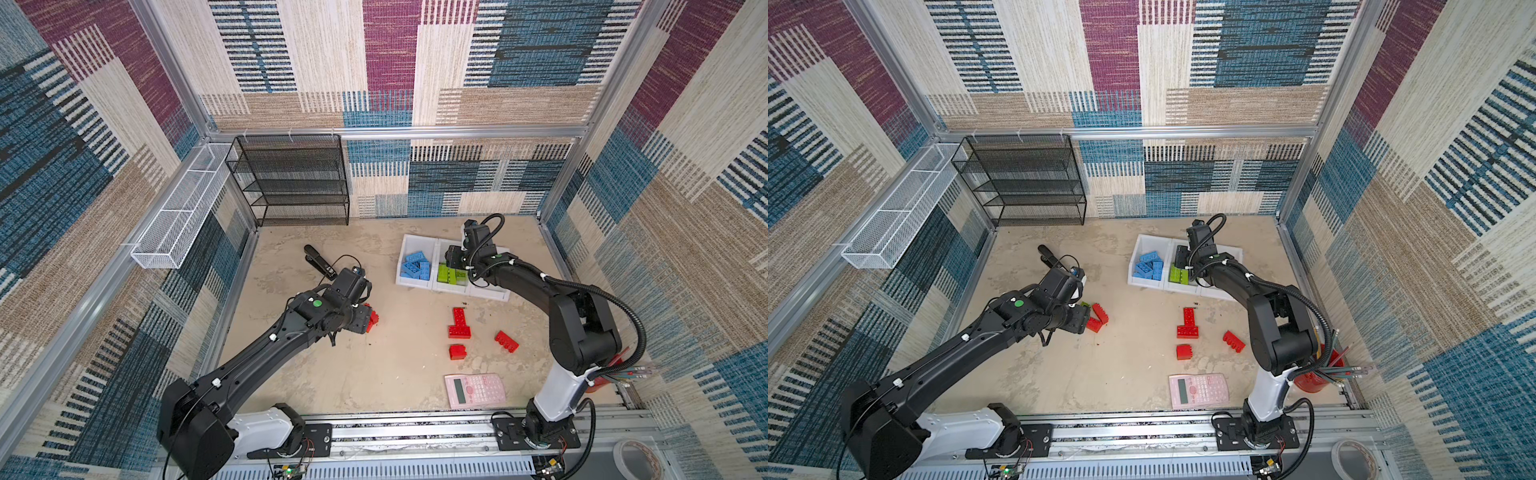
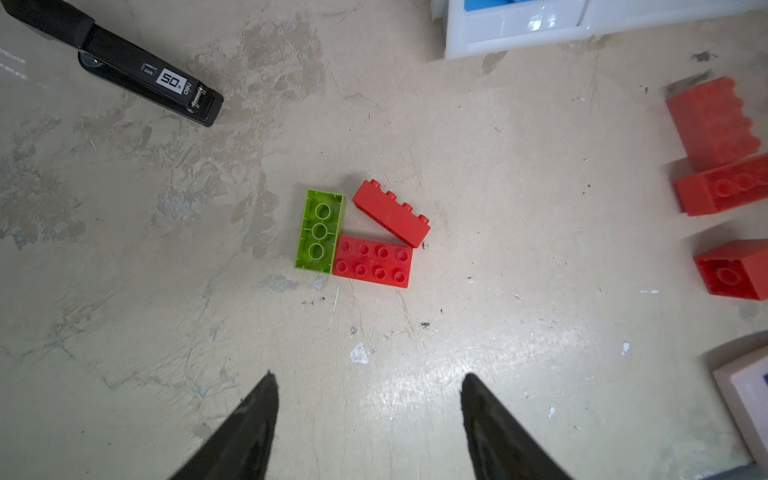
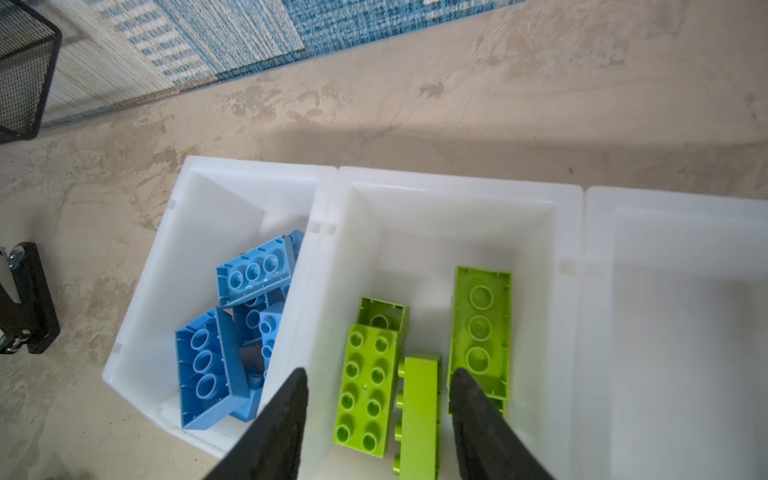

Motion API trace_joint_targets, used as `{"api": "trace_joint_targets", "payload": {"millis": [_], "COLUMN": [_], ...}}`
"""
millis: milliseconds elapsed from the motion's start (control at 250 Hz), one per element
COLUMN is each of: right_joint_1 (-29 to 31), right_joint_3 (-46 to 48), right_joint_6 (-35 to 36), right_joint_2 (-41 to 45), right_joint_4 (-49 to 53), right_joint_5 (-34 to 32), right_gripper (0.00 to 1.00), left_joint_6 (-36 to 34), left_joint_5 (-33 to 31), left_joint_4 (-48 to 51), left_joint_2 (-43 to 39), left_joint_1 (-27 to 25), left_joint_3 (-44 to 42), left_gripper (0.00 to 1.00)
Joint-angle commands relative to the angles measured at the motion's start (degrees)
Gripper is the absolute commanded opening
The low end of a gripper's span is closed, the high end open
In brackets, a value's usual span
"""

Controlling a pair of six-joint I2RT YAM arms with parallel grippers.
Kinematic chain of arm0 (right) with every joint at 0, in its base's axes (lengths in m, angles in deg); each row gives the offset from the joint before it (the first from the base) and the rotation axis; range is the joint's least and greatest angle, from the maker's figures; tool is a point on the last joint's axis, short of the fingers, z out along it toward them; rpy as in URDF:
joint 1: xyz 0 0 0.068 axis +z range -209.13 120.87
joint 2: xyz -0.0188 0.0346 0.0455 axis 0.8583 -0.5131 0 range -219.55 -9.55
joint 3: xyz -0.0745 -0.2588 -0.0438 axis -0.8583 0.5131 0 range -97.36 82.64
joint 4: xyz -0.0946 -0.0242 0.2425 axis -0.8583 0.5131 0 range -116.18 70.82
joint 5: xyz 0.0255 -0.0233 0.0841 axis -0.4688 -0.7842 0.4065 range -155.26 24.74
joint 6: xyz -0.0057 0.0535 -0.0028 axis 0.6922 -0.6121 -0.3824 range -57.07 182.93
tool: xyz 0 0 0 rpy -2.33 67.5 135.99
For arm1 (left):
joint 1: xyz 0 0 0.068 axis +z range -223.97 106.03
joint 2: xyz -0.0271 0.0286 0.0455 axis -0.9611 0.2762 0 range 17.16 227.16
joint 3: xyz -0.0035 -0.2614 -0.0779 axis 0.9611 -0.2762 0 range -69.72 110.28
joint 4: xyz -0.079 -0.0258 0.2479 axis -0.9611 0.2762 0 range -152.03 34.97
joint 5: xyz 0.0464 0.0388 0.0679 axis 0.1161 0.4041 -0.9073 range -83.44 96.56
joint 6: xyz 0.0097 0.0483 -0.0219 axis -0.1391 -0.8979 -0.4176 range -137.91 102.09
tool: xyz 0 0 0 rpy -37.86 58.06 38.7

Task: Sort the legos into containers by color
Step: 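Lift the lime-green brick over the middle compartment and open the right gripper, then lower the left gripper onto the lime-green brick beside the red bricks and close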

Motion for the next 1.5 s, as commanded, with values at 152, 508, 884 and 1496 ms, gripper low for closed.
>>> {"api": "trace_joint_targets", "payload": {"millis": [152,508,884,1496], "right_joint_1": [0.3,3.0,4.5,4.5], "right_joint_3": [8.6,26.5,31.4,32.2], "right_joint_6": [0.8,-1.2,-1.4,-1.9], "right_joint_2": [7.9,21.2,25.1,22.7], "right_joint_4": [-4.4,-14.5,-18.8,-21.5], "right_joint_5": [5.6,17.8,20.7,21.6], "right_gripper": [0.62,0.65,0.66,0.63], "left_joint_6": [-0.6,-2.3,-3.8,-4.1], "left_joint_5": [0.9,1.9,0.9,3.7], "left_joint_4": [3.8,8.3,10.1,9.9], "left_joint_2": [6.6,18.9,30.5,39.0], "left_joint_1": [2.4,5.6,8.5,11.6], "left_joint_3": [4.1,11.7,17.2,21.5], "left_gripper": [0.57,0.6,0.7,0.54]}}
